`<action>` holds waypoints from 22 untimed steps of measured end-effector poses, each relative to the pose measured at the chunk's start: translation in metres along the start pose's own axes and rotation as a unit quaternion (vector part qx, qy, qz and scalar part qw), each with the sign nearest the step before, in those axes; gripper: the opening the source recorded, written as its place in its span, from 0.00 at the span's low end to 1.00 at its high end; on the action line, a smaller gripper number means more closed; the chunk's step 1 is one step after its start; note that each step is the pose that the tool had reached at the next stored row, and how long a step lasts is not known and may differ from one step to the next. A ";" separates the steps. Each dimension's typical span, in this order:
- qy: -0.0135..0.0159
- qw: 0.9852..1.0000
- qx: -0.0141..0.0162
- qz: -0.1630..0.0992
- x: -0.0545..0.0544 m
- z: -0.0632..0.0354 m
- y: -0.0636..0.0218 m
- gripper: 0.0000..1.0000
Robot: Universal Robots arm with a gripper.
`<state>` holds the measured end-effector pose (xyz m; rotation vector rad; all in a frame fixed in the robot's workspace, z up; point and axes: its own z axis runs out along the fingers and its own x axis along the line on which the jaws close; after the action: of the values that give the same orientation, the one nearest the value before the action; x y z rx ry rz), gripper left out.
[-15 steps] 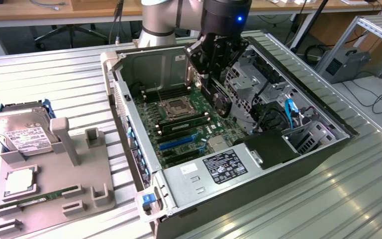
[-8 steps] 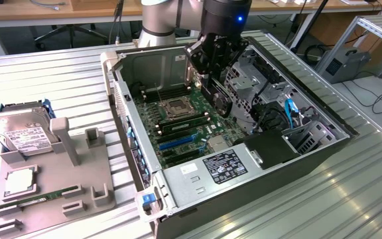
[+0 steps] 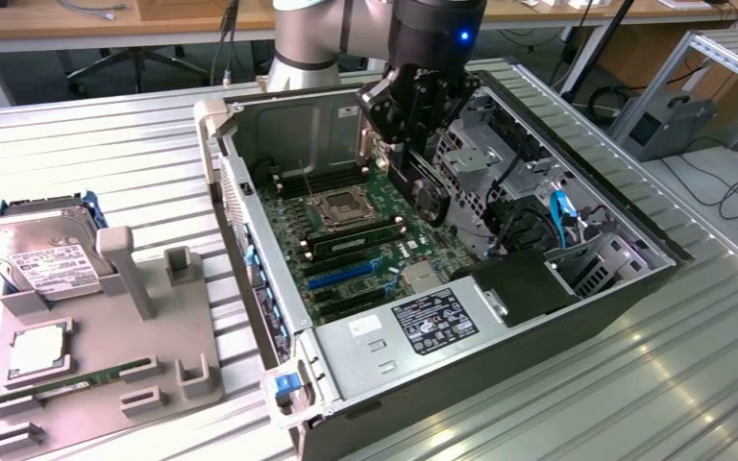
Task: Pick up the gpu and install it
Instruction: 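Insert the gpu into the slot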
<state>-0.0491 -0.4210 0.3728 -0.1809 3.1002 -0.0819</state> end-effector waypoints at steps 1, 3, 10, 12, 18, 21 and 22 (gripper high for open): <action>0.000 1.000 0.000 -0.002 0.000 0.0000 0.0000 0.26; 0.000 1.000 0.000 -0.006 0.000 0.0000 0.0000 0.26; -0.004 0.998 -0.002 -0.065 0.000 0.0000 0.0000 0.26; -0.005 0.996 -0.003 -0.087 0.000 0.0000 0.0000 0.26; -0.007 0.991 -0.004 -0.134 0.000 0.0000 0.0000 0.26; -0.008 0.988 -0.005 -0.155 0.000 0.0000 0.0000 0.26; -0.009 0.988 -0.005 -0.157 0.000 0.0000 0.0000 0.26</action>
<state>-0.0491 -0.4210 0.3728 -0.6633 3.0260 -0.0723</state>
